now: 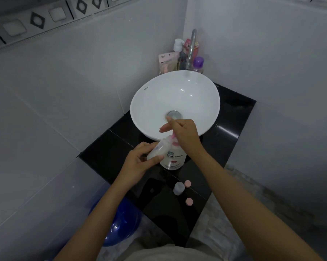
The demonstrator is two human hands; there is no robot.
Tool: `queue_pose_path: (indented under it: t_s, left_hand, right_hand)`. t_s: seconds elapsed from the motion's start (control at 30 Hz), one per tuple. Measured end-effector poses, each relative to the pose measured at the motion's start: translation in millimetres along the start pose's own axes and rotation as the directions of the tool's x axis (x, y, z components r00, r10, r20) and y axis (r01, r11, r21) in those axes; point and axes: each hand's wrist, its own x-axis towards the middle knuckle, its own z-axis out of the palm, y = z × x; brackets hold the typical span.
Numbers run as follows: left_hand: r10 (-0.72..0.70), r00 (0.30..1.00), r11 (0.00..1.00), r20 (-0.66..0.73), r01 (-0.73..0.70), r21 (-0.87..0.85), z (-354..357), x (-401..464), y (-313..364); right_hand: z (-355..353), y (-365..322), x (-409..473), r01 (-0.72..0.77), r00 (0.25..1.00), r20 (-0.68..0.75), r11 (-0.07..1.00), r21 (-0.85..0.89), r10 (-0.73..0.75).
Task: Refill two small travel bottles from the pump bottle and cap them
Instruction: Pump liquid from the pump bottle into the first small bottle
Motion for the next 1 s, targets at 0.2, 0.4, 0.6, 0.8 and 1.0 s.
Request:
queue_pose_path:
  t_s: [0.2,0.4,0.6,0.8,1.0]
  left_hand:
    - [-0.025,0.999,0.999,0.021,0.024,0.049,-3.1,-0.5,-5.8]
    - [0.013,1.0,0.999,0.011,-0.013,0.035,-2.1,0.6,0.2]
    - [-0.004,1.0,0.997,0.016,0.003,0.077,-4.6,1.5,-2.2]
    - [-0.012,0.999,0.996,0.033,0.009,0.088,-6.5,0.9,-2.2]
    - [-0.006,0.999,0.998,0.041,0.004,0.068,-6.8,3.1,-0.1]
  right_hand:
    - [0.8,10.5,-3.5,0.0,1.0,0.009,0.998,-0.067,0.0]
    - [-1.0,0.7,3.9,-0.005,1.0,0.001,1.0,-0.018,0.006]
    - [3.6,12.9,0.1,-0.007,1.0,-0.009,1.0,0.014,0.007]
    - [-0.1,8.7,1.8,-0.013,1.0,0.017,0.999,-0.034,0.014]
    - [2.2,6.3,0.5,-0.006,1.0,-0.014,1.0,0.002,0.006]
